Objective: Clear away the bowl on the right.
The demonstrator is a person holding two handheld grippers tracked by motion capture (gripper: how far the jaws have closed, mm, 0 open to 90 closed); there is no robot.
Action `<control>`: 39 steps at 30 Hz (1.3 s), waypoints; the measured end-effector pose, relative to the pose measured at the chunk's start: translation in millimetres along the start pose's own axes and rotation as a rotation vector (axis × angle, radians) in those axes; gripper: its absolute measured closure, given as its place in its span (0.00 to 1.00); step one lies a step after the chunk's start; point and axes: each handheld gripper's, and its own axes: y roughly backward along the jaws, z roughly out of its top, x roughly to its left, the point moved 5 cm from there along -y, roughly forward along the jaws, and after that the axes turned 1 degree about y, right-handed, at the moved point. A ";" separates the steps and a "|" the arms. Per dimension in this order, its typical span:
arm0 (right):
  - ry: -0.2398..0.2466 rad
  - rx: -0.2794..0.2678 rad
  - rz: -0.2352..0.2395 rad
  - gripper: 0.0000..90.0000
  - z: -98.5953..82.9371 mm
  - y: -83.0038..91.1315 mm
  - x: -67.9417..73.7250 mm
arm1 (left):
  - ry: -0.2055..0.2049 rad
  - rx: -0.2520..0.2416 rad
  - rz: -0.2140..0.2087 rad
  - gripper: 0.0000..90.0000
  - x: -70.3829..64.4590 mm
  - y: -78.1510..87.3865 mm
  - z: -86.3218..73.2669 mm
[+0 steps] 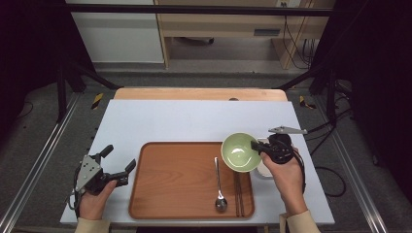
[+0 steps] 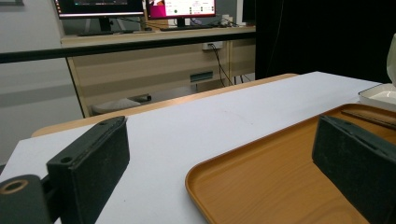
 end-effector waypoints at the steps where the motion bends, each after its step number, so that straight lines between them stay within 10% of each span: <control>1: 0.004 0.002 0.005 0.92 -0.4 -1.9 3.2 | -0.001 0.000 0.000 0.04 0.0 0.0 0.1; 39: 0.086 0.082 0.156 0.92 -16.8 -43.7 75.0 | 0.001 -0.004 0.002 0.04 1.3 1.6 1.4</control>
